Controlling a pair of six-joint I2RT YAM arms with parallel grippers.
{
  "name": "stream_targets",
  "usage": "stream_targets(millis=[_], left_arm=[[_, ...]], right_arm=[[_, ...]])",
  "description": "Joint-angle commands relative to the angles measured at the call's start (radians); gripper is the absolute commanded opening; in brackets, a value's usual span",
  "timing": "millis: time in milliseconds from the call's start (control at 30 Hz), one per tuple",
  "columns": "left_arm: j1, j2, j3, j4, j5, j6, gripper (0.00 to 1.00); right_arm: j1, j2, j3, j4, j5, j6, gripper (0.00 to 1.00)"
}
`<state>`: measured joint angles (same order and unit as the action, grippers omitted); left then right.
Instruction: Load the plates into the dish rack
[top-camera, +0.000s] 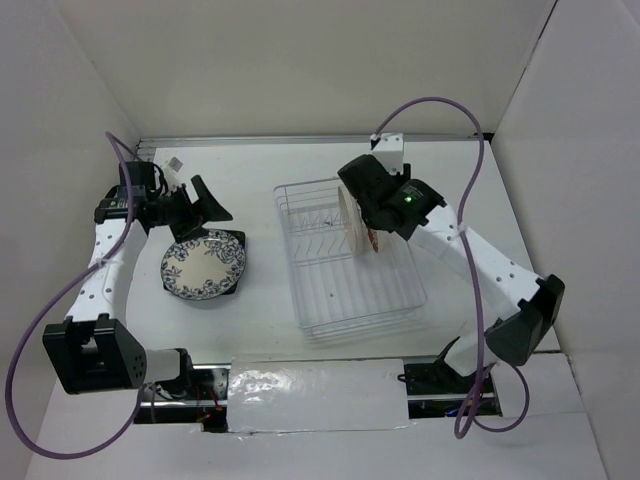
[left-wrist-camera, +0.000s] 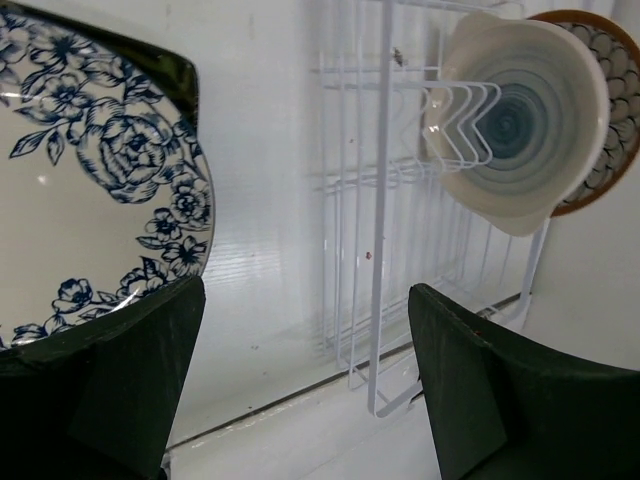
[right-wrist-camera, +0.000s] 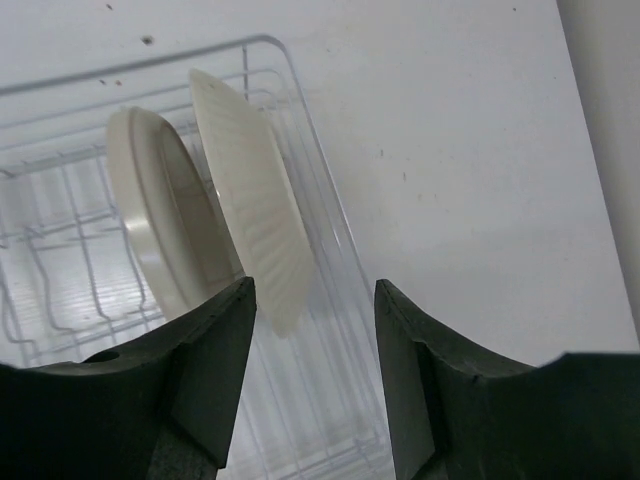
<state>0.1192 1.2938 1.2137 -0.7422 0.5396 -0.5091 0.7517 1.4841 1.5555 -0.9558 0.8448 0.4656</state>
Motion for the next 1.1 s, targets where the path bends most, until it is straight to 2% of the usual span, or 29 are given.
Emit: stream_targets(millis=[0,200,233,433,667,833,1067], left_arm=[[0.011,-0.010,-0.008,0.018,-0.043,-0.022,0.95],[0.049,0.022,-0.034,-0.035,-0.171,-0.080,0.94],[0.059,0.027,-0.045,-0.051,-0.241,-0.095,0.95],[0.186,0.042,-0.123,-0.154,-0.464,-0.203,0.95],[0.267,-0.034,-0.292,-0.178,-0.424,-0.377,0.93],[0.287,-0.025,-0.296,-0.186,-0.486,-0.387,0.94],[0.303,0.061,-0.316,-0.164,-0.417,-0.411,0.95]], right_arm=[[-0.003,-0.035,0.046,0.023,-0.050,-0.024,0.58],[0.006,-0.045,0.052,0.031,-0.098,-0.024,0.66],[0.008,-0.050,0.051,0.032,-0.098,-0.024,0.67],[0.008,-0.097,0.018,0.061,-0.107,-0.028,0.71],[0.008,-0.110,-0.008,0.075,-0.135,-0.019,0.71],[0.006,-0.127,-0.054,0.101,-0.144,-0.019,0.72],[0.006,-0.130,-0.083,0.111,-0.144,-0.031,0.72]])
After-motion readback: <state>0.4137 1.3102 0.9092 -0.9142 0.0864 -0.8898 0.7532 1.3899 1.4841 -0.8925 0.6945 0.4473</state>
